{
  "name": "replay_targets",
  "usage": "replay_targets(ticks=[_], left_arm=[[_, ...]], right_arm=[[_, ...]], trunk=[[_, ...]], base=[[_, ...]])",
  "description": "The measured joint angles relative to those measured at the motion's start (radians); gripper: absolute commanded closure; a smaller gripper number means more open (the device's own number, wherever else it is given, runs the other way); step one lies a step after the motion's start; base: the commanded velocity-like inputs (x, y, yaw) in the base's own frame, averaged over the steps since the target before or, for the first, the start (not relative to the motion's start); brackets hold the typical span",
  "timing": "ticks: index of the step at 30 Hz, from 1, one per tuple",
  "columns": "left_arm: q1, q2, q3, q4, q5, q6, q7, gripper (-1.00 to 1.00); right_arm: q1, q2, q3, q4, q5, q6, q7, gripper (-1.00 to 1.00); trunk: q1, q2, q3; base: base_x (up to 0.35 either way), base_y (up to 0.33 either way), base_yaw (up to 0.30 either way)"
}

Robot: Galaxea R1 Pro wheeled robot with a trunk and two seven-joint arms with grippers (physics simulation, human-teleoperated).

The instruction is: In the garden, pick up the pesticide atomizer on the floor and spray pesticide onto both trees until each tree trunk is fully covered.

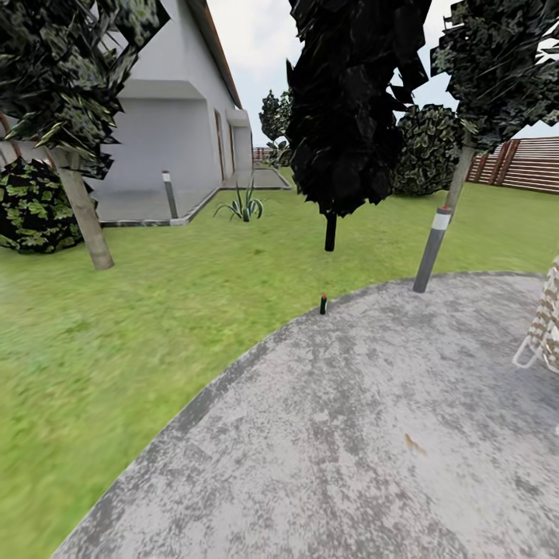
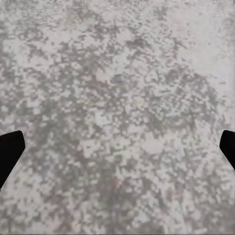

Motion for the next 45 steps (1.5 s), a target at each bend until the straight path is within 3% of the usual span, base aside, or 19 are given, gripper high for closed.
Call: replay_targets(ticks=[45], left_arm=[[0.000,-0.002,-0.008,0.002,0.000,0.000,0.003,-1.00]], right_arm=[[0.000,-0.002,0.000,0.001,0.001,0.000,0.000,-1.00]], trunk=[[0.000,0.000,0.000]], base=[[0.288,-0.164,0.000]])
